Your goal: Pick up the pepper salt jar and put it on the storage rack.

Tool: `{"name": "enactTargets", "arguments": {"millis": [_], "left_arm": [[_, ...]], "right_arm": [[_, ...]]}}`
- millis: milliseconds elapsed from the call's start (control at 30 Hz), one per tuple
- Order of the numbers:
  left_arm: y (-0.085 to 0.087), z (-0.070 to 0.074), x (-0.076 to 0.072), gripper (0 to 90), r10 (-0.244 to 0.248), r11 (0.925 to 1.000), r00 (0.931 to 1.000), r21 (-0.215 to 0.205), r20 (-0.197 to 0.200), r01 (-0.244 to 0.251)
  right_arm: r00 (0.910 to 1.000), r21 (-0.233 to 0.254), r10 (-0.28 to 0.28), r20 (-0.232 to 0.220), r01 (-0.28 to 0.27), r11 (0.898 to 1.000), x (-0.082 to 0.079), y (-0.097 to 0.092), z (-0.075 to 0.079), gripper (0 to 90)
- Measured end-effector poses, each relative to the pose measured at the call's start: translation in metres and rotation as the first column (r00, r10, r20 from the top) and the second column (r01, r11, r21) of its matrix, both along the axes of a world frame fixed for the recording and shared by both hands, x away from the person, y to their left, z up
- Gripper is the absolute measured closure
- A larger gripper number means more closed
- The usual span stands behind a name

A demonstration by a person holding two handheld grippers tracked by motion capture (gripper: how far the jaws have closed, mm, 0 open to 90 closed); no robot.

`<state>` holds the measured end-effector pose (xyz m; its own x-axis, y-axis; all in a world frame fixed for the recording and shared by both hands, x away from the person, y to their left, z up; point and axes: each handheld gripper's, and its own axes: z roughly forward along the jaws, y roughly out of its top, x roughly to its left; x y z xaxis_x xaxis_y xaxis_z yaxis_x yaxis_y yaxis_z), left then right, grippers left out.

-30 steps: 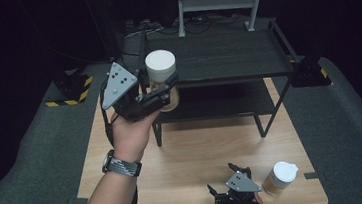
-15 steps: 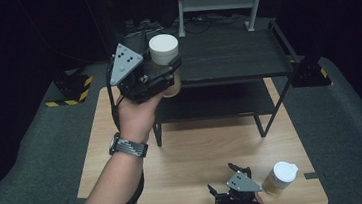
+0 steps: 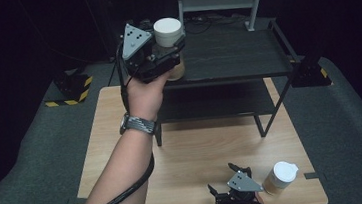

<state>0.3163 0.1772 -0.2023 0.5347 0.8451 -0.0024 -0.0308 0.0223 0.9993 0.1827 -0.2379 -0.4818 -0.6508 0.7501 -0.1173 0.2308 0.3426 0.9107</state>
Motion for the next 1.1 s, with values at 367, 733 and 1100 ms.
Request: {"name": "enactTargets", "arguments": {"millis": [367,733,1100], "left_arm": [[-0.011,-0.001,0.014,34.3,0.025,0.9997,0.9994,0.0,-0.022,-0.025],[-0.018,-0.01,0.022,34.3,0.029,0.9996,0.9993,-0.006,-0.022,-0.029],[-0.014,-0.015,0.022,34.1,0.021,0.9997,0.9997,-0.016,-0.009,-0.021]], "right_arm": [[1.0,0.005,0.001,0.003,-0.001,1.0,-0.001,-0.001,-0.001,0.0],[0.9999,0.006,0.006,0.011,-0.006,1.0,-0.001,-0.002,-0.002,0.0],[0.9999,0.004,0.007,0.013,-0.007,1.0,-0.002,-0.002,-0.002,0.0]]}}
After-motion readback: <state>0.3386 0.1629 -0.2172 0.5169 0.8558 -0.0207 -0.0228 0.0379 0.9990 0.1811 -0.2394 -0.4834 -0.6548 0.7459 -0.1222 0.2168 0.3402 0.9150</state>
